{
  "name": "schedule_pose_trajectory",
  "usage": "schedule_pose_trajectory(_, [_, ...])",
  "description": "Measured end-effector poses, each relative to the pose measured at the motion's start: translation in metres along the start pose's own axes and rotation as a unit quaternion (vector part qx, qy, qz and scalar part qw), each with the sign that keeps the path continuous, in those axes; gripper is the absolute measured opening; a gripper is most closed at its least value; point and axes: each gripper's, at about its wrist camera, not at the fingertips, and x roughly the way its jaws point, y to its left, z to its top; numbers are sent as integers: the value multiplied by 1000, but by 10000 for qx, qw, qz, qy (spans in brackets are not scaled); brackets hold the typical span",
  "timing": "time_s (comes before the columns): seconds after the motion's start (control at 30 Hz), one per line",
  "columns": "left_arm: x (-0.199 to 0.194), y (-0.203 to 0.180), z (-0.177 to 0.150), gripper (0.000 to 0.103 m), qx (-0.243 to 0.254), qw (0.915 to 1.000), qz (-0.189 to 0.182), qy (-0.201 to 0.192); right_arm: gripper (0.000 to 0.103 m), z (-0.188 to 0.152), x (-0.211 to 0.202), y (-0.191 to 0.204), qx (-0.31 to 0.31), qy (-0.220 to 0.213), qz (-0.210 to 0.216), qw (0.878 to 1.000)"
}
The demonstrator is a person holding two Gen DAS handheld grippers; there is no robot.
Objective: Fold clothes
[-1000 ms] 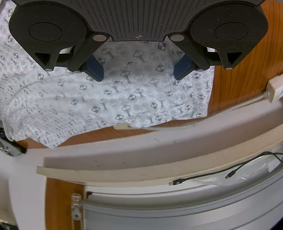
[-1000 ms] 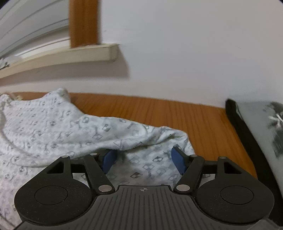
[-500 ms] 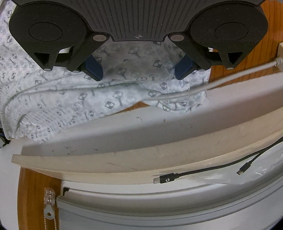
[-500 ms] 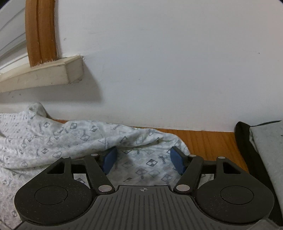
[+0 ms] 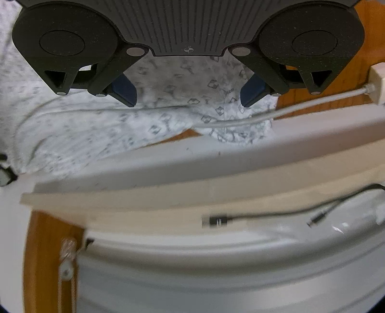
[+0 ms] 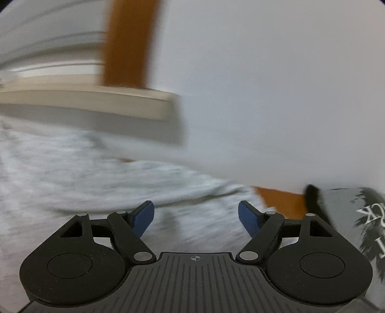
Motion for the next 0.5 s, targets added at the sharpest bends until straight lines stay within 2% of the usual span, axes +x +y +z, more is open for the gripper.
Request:
schedule_pose_trajectory(0.13, [-43,-6,-16,94,63,9999,-39,-140,76,14,-19,54,-214,-52,681,9974])
schedule_pose_trajectory(0.27, [-76,-10,-44,94,-16,9999,14,-127,75,32,-26,126,-556,-143,1500,9870])
schedule_pose_trajectory(0.4, [-108,-14,-71,93,-103,9999,68,-106,65,39,-48,196,-823,-177,2411,9668])
schedule_pose_trajectory(0.47, [-125,-16,-85,81,-147,9998,95,-95,62,41,-57,226,-902,-126,2846,9543])
schedule_pose_trajectory(0.5, [-133,-18,-92,79,-168,9998,109,-90,62,41,-61,240,-944,-99,3032,9482])
